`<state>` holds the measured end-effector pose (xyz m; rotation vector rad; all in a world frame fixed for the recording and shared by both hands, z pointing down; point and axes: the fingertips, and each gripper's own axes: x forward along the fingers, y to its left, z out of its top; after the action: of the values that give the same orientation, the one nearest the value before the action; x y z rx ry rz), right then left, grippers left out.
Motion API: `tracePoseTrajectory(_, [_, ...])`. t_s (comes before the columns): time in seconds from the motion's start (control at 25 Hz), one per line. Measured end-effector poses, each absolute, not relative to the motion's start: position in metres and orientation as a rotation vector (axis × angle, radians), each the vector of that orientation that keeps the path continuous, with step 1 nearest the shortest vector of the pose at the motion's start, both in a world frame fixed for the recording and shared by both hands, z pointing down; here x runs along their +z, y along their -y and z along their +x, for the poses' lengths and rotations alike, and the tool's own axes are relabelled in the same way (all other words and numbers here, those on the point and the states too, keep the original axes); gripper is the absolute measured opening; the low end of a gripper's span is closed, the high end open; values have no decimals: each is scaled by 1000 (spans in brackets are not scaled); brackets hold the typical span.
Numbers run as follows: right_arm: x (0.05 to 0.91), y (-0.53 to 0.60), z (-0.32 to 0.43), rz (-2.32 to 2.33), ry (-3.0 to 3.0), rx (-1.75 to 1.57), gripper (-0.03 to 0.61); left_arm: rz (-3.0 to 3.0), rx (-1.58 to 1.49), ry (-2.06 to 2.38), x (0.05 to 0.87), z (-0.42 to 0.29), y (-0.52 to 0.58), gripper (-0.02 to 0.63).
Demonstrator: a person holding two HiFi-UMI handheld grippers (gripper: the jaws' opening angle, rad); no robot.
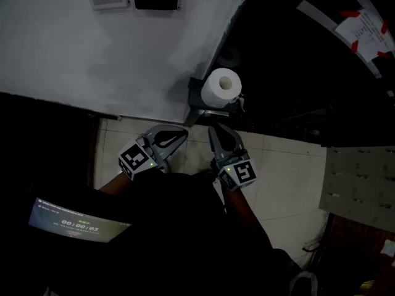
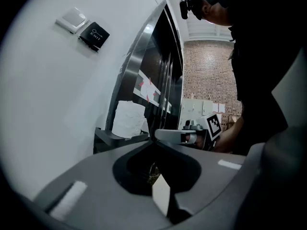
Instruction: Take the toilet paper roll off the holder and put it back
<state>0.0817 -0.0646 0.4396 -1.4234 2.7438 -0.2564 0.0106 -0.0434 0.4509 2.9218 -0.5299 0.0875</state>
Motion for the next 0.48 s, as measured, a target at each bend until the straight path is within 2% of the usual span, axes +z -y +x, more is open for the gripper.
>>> tracePoseTrajectory(0.16, [439,70,87,-1491,-2736,-248,34,2911,93,535,448,11,44,3])
tracePoseTrajectory(0.28, [440,76,94,-1538,-2707,-225,82,2917,99,536,450,11,44,3])
tracePoseTrajectory(0.36, [438,80,98,-1580,-2685,-223,135,2910,98,536,448,11,44,3])
tracePoseTrajectory(0.48, [438,90,104,-1641,-2650,-239,272,2918,99,539,450,11,47,3])
